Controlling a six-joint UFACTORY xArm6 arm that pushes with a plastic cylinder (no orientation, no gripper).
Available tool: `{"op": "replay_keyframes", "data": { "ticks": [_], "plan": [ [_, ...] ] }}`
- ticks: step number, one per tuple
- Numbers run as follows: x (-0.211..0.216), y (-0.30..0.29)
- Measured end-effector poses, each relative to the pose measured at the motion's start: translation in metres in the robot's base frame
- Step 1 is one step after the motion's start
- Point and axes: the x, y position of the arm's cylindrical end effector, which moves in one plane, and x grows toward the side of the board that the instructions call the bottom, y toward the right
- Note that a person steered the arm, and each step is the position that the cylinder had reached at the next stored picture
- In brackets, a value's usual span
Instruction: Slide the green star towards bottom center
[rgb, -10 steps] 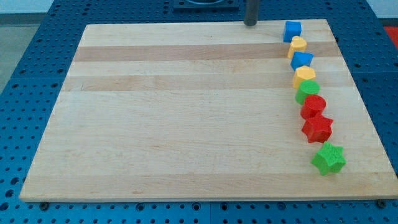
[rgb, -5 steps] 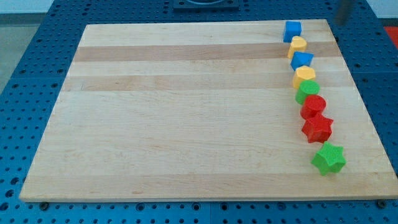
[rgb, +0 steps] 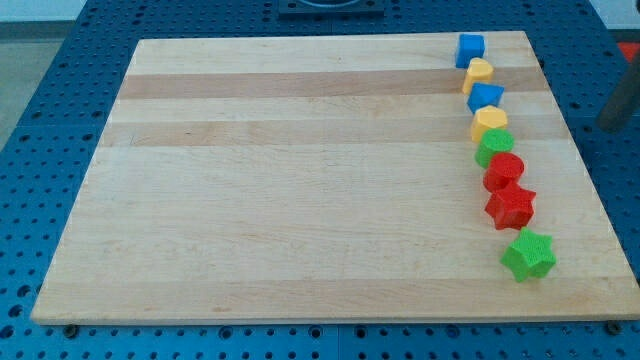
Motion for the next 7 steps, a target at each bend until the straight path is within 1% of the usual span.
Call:
{"op": "replay_keyframes", "data": {
  "ticks": [1, 2, 3, 4, 5, 6, 7],
  "plan": [
    [0.031, 0.0],
    [0.035, 0.0],
    [0.049, 0.0],
    [0.101, -0.001],
    [0.188, -0.029],
    [0.214, -0.046],
    [0.204, -0.093]
  ]
}}
